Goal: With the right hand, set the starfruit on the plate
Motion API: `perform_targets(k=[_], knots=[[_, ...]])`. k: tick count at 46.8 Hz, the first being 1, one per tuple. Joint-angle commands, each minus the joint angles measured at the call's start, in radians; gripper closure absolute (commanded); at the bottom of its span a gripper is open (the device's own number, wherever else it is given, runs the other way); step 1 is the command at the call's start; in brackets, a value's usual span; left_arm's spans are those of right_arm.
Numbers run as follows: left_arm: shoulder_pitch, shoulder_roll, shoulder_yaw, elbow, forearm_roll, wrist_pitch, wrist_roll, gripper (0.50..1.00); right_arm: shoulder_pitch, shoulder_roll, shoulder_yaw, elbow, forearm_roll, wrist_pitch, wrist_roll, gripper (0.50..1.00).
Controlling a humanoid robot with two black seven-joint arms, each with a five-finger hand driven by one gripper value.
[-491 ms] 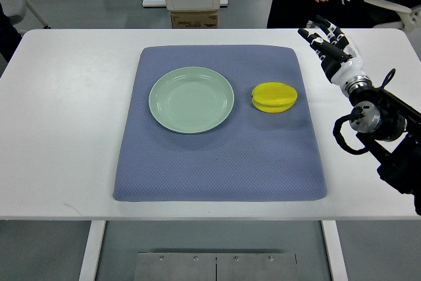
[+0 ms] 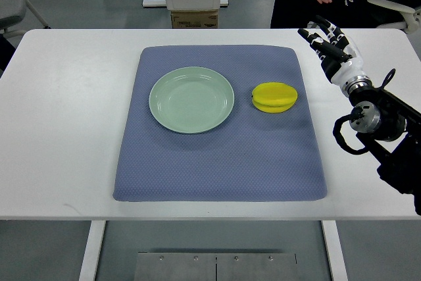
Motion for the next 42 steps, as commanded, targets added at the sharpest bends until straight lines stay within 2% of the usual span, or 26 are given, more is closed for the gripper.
perform_targets(k=[1,35,42], knots=[[0.000,0.000,-0.001,0.000,0.000,0.000,0.000,0.500,0.000,0.000,0.001,0.000,0.000,0.000,0.000,0.500],[0.000,0.000,-0.001,0.000,0.000,0.000,0.000,0.500,0.008,-0.014,0.001,-0.003,0.000,-0.002,0.005,0.500],[0.000,0.000,-0.001,0.000,0.000,0.000,0.000,0.500,0.012,-0.014,0.001,-0.009,0.000,-0.002,0.066,0.500]])
